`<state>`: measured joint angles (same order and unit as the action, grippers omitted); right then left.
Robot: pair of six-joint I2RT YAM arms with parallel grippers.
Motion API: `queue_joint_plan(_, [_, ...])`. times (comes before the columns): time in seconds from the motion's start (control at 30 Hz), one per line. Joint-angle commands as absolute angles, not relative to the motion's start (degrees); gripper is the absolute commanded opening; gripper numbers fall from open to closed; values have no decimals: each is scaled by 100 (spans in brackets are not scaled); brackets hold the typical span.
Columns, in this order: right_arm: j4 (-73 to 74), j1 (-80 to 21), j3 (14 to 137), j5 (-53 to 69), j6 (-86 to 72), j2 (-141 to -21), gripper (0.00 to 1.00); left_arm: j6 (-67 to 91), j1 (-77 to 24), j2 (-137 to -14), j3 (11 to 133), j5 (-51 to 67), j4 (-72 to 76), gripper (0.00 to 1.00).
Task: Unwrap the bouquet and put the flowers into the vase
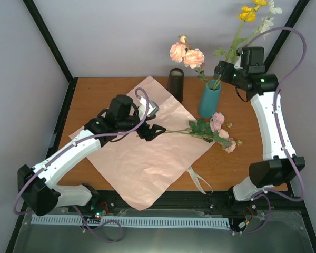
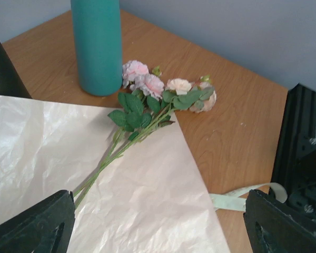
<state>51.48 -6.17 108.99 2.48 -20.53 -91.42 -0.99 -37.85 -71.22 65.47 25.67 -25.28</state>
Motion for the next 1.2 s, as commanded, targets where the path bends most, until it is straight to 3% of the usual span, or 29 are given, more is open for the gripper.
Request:
queue_joint_plan(0.0, [5256,-589,10488,442,-1951,-8342,99,-693,-3832,-7371,6437,2404,-2553,88])
queue_joint_plan(0.4, [5586,-589,8468,456,-2272,-6268,97,-2477,-3682,-9624,7179,2111,-2469,85])
queue_joint_plan(0.67, [6006,-589,7869,623,-2305,-5673,96,-3255,-3597,-10972,7745,2150,-2066,82])
queue_joint_plan(1.17, [6347,-589,7924,809,-2223,-5758,95,-3979,-4005,-11892,8203,2705,-969,60])
